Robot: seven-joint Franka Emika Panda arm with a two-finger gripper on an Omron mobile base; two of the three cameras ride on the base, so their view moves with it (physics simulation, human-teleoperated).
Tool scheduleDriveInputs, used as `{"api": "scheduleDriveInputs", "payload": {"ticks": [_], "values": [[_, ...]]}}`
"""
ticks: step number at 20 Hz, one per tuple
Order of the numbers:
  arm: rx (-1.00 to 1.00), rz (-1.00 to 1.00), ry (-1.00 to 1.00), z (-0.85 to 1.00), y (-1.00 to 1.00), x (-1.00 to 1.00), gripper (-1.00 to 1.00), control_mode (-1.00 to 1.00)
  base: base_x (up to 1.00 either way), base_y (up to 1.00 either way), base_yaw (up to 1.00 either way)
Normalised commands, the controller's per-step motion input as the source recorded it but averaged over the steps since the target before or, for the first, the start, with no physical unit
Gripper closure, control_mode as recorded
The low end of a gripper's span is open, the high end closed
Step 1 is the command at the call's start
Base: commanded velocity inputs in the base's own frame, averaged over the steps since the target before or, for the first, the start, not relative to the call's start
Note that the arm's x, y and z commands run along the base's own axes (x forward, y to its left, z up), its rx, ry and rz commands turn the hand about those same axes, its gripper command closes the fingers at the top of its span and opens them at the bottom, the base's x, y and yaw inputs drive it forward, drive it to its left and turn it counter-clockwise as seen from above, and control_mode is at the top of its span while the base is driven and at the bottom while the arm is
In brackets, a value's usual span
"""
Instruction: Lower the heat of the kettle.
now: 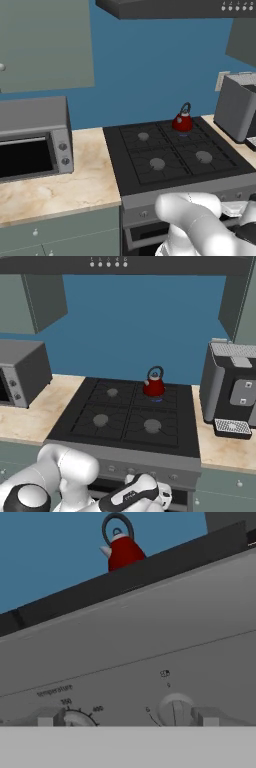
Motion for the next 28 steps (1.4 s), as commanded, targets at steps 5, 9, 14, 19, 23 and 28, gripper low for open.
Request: {"api": "scheduleDriveInputs", "payload": {"ticks": [5, 9, 14, 19, 23, 28], "values": [[0.0, 0.0, -0.06, -0.18, -0.02, 0.09, -1.0, -1.0, 0.0, 0.0, 0.0], [0.0, 0.0, -0.04, -0.07, -0.1, 0.14, -1.0, -1.0, 0.0, 0.0, 0.0], [0.0, 0.0, -0.04, -0.05, -0.19, 0.1, -1.0, -1.0, 0.0, 0.0, 0.0], [0.0, 0.0, -0.02, -0.06, -0.1, 0.1, -1.0, -1.0, 0.0, 0.0, 0.0], [0.0, 0.0, -0.01, -0.11, 0.0, 0.08, -1.0, -1.0, 0.0, 0.0, 0.0], [0.0, 0.0, 0.0, -0.07, 0.0, 0.08, -1.0, -1.0, 0.0, 0.0, 0.0]]}}
